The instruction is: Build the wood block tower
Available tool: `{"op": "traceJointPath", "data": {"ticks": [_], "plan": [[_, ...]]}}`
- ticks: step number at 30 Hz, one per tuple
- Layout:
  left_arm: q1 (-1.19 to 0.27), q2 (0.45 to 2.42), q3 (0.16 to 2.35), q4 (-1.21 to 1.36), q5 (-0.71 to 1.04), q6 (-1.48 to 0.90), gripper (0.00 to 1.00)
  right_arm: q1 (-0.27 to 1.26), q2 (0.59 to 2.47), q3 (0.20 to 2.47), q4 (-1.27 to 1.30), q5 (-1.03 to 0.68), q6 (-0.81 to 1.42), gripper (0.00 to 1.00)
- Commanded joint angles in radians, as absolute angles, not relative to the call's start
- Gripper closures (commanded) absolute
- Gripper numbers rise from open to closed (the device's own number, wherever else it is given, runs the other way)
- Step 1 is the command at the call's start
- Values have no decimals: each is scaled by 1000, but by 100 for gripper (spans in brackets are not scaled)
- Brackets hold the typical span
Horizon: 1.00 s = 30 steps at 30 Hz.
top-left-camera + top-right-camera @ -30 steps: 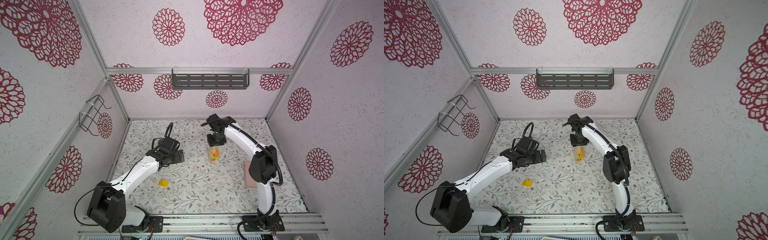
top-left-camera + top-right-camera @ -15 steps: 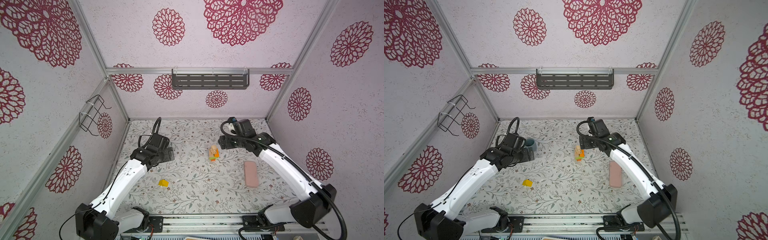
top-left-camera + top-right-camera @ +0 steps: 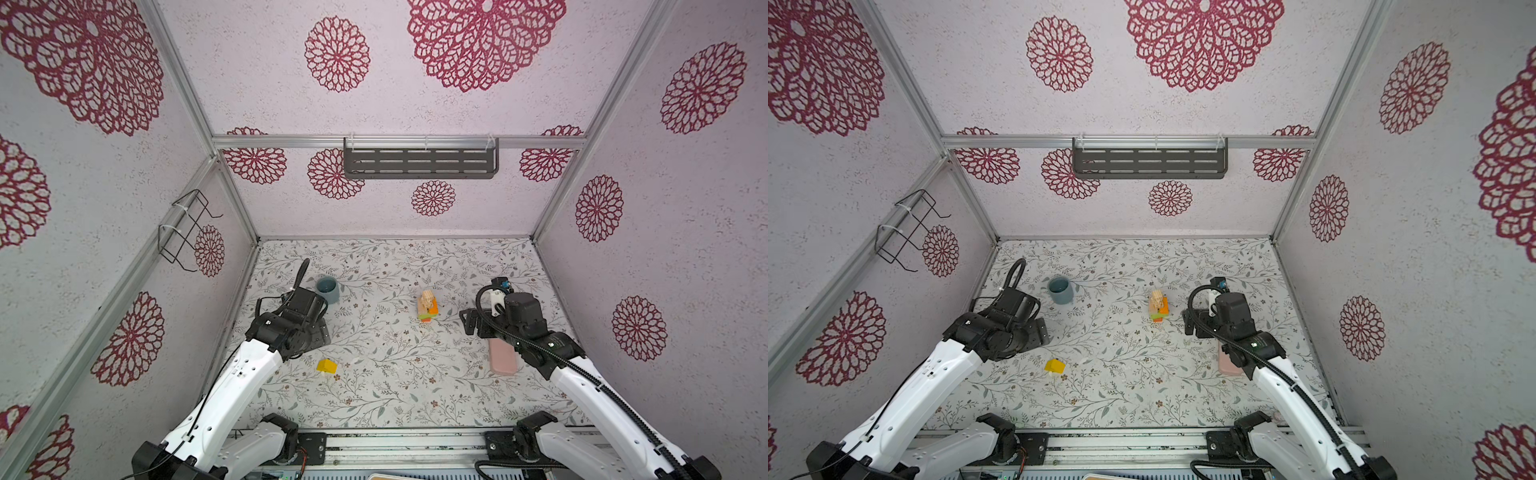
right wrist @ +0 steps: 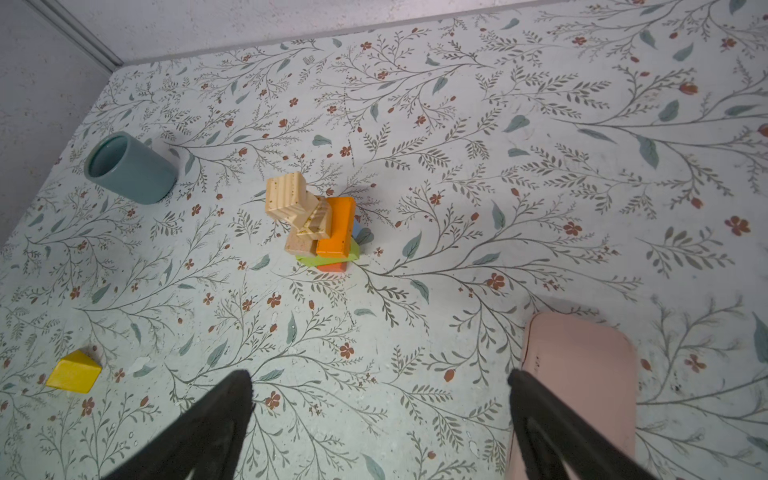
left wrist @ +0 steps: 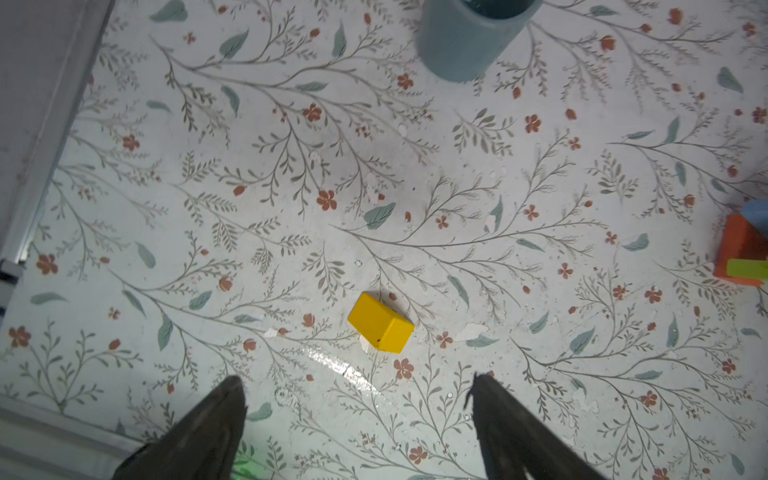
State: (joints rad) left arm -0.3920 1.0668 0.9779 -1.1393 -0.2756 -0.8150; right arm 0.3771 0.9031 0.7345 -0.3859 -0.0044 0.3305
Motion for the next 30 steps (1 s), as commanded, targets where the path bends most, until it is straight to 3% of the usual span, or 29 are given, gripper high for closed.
{"op": "traceJointPath", "data": {"ticks": [1, 16, 23, 30], "plan": [[-387, 1056, 930, -1176, -286, -950, 13, 342, 878, 710, -324, 0, 379, 1], [-417, 999, 731, -1115, -261, -1226, 16, 240, 825, 609, -233, -149, 437, 1], [-459, 1136, 726, -992, -241, -1220, 14, 224, 822, 597, -224, -184, 445, 1], [-498, 1270, 729, -881, -216, -1244, 20, 214, 825, 593, -218, -199, 446, 1]]}}
